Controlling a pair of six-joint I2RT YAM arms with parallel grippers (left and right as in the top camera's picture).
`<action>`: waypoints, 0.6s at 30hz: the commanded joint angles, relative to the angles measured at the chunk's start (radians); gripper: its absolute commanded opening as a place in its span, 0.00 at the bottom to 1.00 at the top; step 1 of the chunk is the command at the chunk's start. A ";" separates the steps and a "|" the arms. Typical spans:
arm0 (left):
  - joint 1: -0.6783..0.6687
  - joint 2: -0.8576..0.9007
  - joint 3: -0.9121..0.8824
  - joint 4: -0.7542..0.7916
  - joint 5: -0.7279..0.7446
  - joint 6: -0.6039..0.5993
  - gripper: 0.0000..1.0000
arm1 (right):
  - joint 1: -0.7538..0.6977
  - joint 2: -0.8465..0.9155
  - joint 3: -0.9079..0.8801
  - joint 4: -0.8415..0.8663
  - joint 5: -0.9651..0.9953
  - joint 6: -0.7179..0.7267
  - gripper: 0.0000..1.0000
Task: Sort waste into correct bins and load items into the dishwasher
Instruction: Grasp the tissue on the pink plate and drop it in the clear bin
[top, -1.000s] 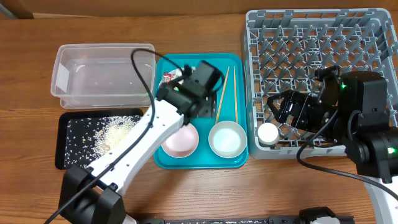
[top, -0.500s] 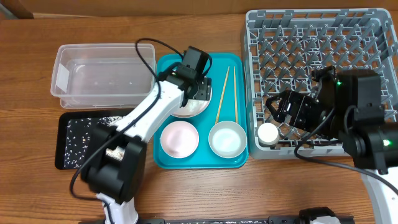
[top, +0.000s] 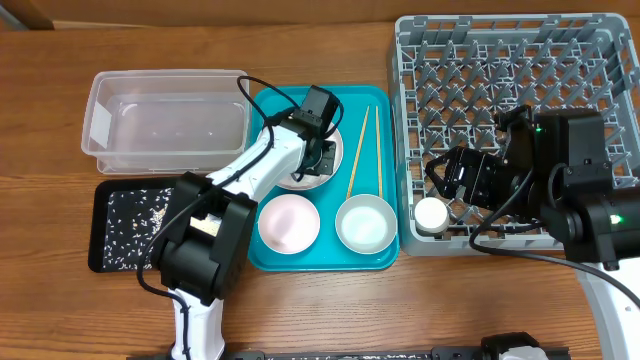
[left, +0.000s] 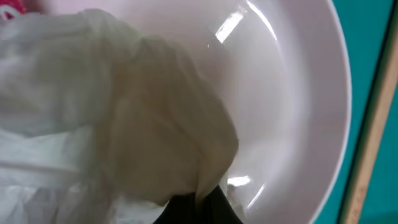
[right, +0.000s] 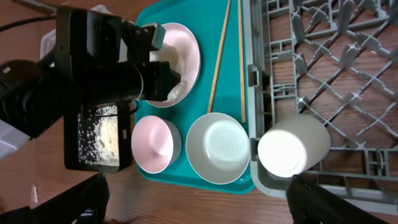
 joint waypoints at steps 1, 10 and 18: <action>-0.006 -0.126 0.085 -0.048 0.027 0.003 0.04 | -0.005 -0.037 0.001 0.011 -0.013 -0.066 0.93; 0.008 -0.350 0.126 -0.130 -0.050 -0.032 0.04 | -0.005 -0.105 0.001 0.039 -0.020 -0.096 0.93; 0.212 -0.329 0.123 -0.164 -0.211 -0.091 0.04 | -0.005 -0.140 0.001 0.043 -0.021 -0.095 0.93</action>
